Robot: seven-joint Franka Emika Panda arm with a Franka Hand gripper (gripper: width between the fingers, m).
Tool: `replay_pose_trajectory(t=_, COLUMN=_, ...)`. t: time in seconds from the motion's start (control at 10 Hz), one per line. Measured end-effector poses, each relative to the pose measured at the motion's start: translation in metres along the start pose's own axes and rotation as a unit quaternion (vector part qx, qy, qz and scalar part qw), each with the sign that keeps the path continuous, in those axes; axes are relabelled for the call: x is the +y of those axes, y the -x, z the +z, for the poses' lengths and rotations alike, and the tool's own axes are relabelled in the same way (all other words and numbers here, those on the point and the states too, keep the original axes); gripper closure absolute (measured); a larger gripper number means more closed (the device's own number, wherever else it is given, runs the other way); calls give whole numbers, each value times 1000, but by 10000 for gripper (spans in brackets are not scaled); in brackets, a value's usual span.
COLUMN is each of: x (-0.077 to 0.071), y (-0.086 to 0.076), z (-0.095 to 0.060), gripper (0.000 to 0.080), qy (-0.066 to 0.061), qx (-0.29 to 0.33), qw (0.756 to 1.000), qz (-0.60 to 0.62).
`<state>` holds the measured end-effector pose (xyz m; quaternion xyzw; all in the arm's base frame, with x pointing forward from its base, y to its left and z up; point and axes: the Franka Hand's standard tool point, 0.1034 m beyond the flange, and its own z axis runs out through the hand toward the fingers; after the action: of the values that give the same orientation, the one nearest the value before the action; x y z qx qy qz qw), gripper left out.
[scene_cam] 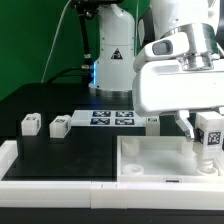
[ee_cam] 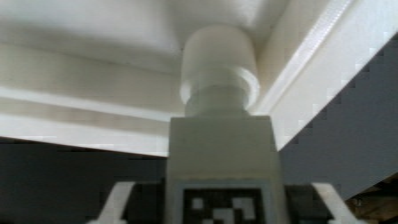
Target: Assemble one leg
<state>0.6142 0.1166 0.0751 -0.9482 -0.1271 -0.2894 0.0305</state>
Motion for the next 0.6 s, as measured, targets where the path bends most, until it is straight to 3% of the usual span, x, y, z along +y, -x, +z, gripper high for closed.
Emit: replay_pose_trajectory(t=0.6, x=-3, y=10, z=10, gripper=512, qy=-1, qx=1, qw=1000, qz=0)
